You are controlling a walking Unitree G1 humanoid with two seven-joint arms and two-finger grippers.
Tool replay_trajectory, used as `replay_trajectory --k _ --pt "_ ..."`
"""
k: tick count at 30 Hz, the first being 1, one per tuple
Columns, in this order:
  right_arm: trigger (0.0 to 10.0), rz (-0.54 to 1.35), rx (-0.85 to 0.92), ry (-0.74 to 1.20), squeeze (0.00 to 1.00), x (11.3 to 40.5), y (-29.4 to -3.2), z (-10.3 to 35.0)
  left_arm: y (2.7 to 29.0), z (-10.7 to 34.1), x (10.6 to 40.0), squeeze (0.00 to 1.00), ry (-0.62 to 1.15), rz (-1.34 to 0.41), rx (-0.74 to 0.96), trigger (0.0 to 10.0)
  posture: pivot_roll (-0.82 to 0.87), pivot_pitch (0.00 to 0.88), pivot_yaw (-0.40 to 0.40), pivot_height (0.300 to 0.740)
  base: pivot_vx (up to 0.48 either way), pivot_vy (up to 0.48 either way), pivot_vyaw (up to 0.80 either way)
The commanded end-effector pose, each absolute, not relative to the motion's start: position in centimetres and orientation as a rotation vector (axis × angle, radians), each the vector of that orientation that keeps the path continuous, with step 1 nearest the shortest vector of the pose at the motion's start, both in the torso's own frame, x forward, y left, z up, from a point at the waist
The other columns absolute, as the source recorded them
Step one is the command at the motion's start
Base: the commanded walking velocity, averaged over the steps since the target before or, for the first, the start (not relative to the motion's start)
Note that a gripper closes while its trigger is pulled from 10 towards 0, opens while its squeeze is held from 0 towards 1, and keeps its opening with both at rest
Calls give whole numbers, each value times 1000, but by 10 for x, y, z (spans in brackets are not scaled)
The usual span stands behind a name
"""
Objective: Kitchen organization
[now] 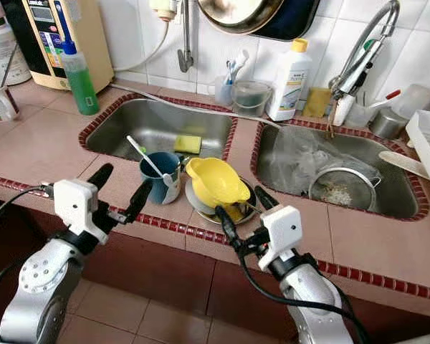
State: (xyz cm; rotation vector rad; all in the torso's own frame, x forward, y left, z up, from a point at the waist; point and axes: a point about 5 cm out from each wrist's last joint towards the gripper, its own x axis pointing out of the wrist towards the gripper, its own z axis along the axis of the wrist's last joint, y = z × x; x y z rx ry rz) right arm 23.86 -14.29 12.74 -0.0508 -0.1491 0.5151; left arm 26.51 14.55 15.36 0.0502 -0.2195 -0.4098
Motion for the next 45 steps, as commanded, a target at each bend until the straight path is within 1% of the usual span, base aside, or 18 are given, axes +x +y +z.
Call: replay_trajectory --k 1,4,9,19,21,27,34,39,43,44,45 --pt "10000 545 -32 -152 0 236 -143 132 136 163 266 0 -242 -458 92 10000 -4 33 -26 740 0 0 0" --pt "10000 573 -14 -141 0 233 -141 132 129 165 266 0 -247 -490 139 10000 -6 38 -25 740 0 0 0" --pt "10000 634 18 -116 0 228 -134 133 114 162 266 0 -231 -551 274 10000 -8 42 -21 740 0 0 0" --pt "10000 653 52 -114 0 227 -126 138 102 168 277 0 -213 -505 354 10000 -9 41 -14 740 0 0 0" --pt "10000 658 93 -125 0 227 -124 142 99 169 281 0 -214 -491 375 10000 -11 43 -11 740 0 0 0" --pt "10000 691 123 -124 0 224 -120 146 95 171 287 0 -211 -490 383 10000 -18 40 -6 740 0 0 0" --pt "10000 686 107 -104 0 220 -122 143 88 172 293 0 -185 -505 365 10000 -28 39 2 740 0 0 0" --pt "10000 685 107 -99 0 219 -121 143 80 170 295 0 -153 -531 374 10000 -33 41 8 740 0 0 0" --pt "10000 685 109 -98 0 218 -120 143 73 165 297 0 -88 -565 374 10000 -36 44 12 740 0 0 0" --pt "10000 683 108 -97 0 217 -119 143 70 167 299 0 -80 -563 361 8824 -38 45 15 740 0 0 0" --pt "10000 682 108 -97 0 217 -119 143 70 167 300 0 -78 -562 363 9098 -38 44 15 740 0 0 0"
